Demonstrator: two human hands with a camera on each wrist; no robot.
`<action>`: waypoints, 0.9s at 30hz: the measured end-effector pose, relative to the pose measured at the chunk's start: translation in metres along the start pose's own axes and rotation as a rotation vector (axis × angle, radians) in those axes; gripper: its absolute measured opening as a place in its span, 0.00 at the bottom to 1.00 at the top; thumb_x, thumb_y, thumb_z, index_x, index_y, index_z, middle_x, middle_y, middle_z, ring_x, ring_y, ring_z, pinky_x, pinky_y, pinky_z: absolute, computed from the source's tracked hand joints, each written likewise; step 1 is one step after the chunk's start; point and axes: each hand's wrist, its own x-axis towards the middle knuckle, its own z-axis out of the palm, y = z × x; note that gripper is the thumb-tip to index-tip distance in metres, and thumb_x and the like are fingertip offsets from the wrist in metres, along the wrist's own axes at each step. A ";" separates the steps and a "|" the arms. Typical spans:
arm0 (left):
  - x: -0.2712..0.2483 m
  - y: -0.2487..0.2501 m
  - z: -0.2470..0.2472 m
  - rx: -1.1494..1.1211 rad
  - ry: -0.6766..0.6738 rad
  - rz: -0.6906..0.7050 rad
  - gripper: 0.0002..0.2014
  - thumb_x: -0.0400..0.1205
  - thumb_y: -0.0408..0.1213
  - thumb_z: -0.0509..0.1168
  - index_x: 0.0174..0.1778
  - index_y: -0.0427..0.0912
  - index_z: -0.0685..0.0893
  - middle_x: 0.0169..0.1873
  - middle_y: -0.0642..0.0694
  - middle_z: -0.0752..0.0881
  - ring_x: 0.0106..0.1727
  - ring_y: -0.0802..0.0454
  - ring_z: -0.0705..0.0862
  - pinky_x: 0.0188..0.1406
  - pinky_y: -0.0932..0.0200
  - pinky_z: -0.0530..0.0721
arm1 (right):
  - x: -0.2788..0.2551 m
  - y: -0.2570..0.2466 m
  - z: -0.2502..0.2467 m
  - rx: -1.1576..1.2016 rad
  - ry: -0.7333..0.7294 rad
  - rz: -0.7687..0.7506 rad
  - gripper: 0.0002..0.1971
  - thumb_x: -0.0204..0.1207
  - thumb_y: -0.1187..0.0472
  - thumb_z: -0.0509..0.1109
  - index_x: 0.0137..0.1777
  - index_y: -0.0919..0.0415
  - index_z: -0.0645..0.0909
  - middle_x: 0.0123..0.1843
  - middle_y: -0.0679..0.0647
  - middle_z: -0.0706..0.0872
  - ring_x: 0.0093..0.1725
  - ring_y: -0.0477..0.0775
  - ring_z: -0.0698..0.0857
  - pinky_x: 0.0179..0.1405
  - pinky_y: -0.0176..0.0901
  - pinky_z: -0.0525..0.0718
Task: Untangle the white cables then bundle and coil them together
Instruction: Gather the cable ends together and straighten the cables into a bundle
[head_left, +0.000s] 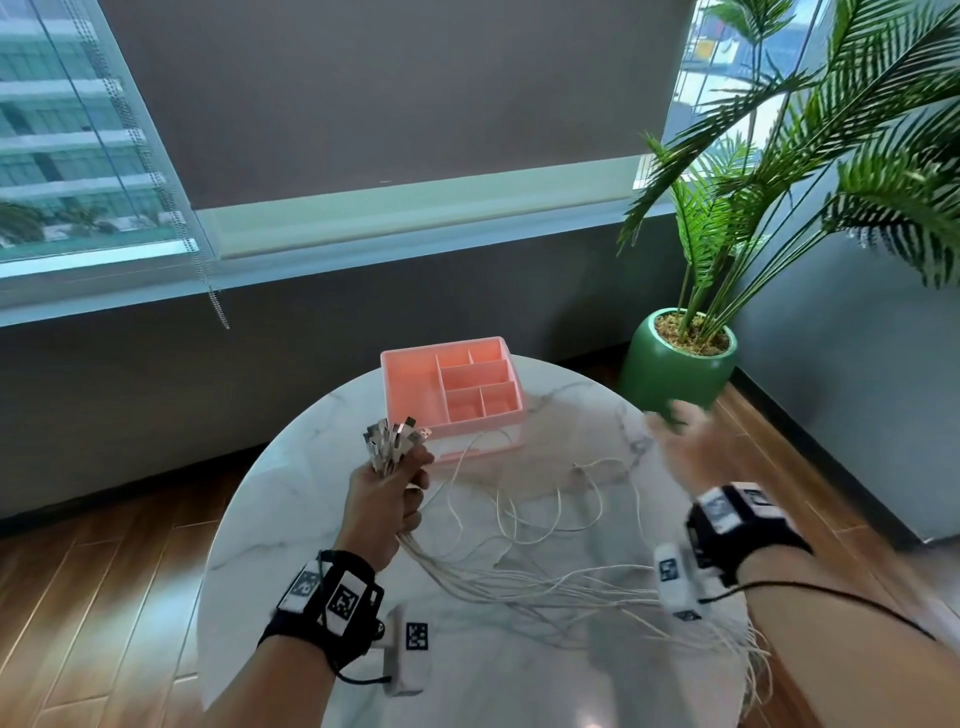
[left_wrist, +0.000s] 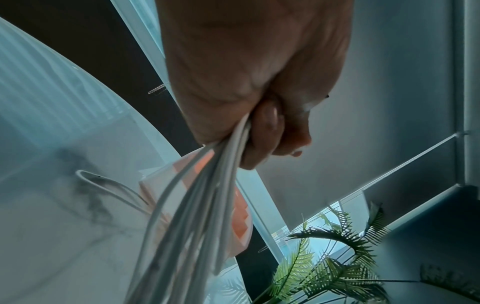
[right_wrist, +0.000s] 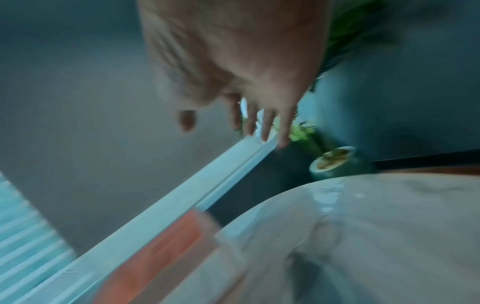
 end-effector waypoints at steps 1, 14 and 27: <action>0.000 0.003 0.004 -0.013 -0.006 0.007 0.10 0.85 0.40 0.68 0.44 0.36 0.86 0.26 0.45 0.73 0.20 0.57 0.60 0.19 0.64 0.55 | -0.015 -0.022 0.020 0.147 -0.166 -0.155 0.29 0.73 0.46 0.73 0.66 0.68 0.81 0.61 0.67 0.87 0.60 0.66 0.85 0.55 0.52 0.80; -0.002 0.042 -0.002 -0.336 0.135 0.202 0.17 0.88 0.48 0.63 0.36 0.43 0.78 0.21 0.51 0.64 0.17 0.60 0.57 0.16 0.67 0.53 | -0.096 -0.052 0.118 -0.313 -0.940 -0.675 0.12 0.77 0.57 0.71 0.35 0.62 0.78 0.28 0.52 0.81 0.20 0.45 0.81 0.24 0.35 0.78; 0.011 -0.006 -0.008 -0.420 0.320 0.079 0.23 0.88 0.48 0.64 0.28 0.47 0.67 0.21 0.51 0.63 0.20 0.55 0.61 0.17 0.63 0.64 | -0.012 0.116 0.006 -0.498 -0.640 -0.307 0.13 0.67 0.47 0.72 0.26 0.48 0.75 0.24 0.47 0.77 0.26 0.40 0.74 0.29 0.41 0.71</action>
